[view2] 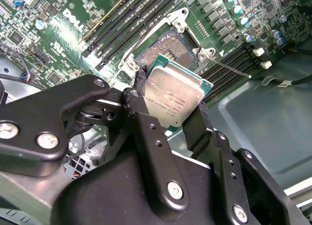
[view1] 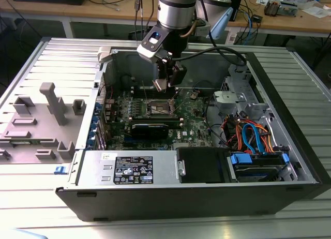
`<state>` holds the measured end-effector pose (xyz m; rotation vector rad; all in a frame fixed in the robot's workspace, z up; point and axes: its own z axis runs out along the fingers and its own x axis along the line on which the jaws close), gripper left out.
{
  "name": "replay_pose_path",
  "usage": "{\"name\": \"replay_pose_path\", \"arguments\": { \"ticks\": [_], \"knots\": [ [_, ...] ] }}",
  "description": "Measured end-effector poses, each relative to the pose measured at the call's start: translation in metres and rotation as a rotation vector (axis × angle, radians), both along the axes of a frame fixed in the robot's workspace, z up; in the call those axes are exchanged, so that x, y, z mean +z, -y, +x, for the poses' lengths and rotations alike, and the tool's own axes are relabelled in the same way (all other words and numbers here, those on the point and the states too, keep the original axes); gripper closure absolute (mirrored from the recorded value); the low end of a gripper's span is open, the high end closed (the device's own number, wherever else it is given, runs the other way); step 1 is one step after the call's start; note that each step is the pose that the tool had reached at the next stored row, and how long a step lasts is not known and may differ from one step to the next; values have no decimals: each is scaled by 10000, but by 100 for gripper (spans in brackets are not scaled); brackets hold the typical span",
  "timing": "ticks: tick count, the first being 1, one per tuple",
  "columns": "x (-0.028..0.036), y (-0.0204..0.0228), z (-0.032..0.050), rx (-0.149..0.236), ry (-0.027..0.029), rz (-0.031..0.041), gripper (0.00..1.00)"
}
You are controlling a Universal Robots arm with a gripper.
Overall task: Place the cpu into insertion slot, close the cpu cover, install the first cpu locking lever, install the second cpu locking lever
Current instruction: 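Place the cpu into insertion slot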
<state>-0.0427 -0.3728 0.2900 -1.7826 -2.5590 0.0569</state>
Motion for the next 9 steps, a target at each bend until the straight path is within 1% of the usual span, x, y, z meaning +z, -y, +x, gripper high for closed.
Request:
{"name": "replay_pose_path", "arguments": {
  "ticks": [9],
  "knots": [
    [-3, 0, 0, -107, 0, -2, 45]
  ]
}}
